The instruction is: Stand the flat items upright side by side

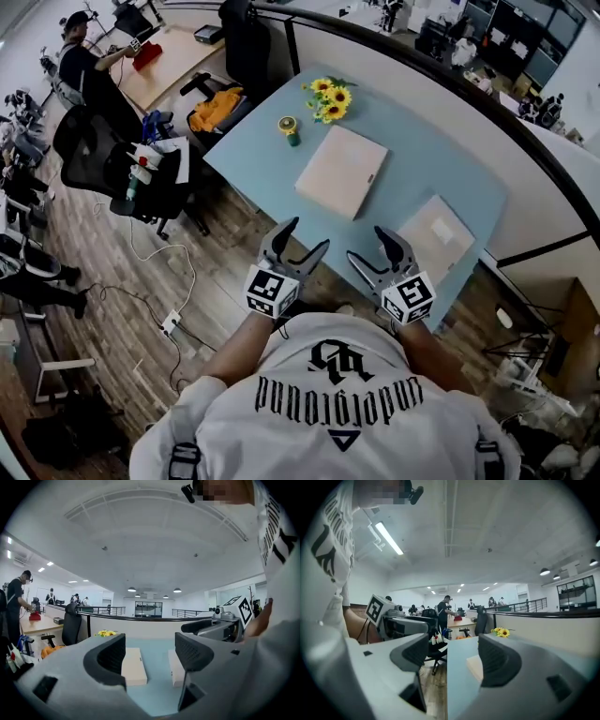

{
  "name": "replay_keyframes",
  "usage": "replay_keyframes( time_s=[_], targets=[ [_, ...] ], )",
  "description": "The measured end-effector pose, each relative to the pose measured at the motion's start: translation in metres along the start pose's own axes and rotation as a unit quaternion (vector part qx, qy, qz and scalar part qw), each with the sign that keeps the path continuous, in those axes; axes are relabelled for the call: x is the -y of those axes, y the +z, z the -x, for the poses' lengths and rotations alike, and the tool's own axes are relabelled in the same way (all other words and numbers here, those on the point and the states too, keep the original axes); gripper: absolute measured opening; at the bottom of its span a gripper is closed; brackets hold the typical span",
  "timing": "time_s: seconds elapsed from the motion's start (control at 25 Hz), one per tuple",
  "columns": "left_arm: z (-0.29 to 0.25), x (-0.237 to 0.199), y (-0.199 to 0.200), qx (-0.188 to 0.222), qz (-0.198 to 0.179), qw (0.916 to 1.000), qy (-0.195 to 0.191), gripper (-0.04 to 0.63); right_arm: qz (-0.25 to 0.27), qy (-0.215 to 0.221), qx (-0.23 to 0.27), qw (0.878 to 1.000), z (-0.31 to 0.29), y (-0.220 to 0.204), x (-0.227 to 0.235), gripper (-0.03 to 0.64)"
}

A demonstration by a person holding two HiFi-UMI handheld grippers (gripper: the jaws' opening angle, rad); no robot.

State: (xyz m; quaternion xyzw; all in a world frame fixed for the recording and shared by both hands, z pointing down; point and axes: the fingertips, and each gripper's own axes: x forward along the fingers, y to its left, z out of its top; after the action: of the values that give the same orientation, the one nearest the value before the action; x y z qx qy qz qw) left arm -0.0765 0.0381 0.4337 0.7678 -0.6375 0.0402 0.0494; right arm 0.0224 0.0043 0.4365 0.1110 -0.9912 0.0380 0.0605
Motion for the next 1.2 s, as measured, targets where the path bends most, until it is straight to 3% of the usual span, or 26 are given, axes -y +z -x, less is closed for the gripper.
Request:
replay_keyframes(
  time_s=[0.4, 0.8, 1.2],
  targets=[
    [-0.083, -0.01, 0.001, -0.026, -0.008, 0.9976, -0.064, 0.345, -0.042, -0.063, -0.016, 0.997, 0.004, -0.01, 0.063, 0.336],
    [-0.163, -0.073, -0.014, -0.07, 0.009, 0.9914, -0.11, 0.353, -0.1, -0.118, -0.055, 0.986, -0.051, -0.026, 0.137, 0.342],
    [-0.228, -0.157, -0.081, -0.182, 0.055, 0.9707, -0.147, 0.357, -0.179, -0.159, -0.134, 0.962, -0.13, -0.083, 0.195, 0.348]
  ],
)
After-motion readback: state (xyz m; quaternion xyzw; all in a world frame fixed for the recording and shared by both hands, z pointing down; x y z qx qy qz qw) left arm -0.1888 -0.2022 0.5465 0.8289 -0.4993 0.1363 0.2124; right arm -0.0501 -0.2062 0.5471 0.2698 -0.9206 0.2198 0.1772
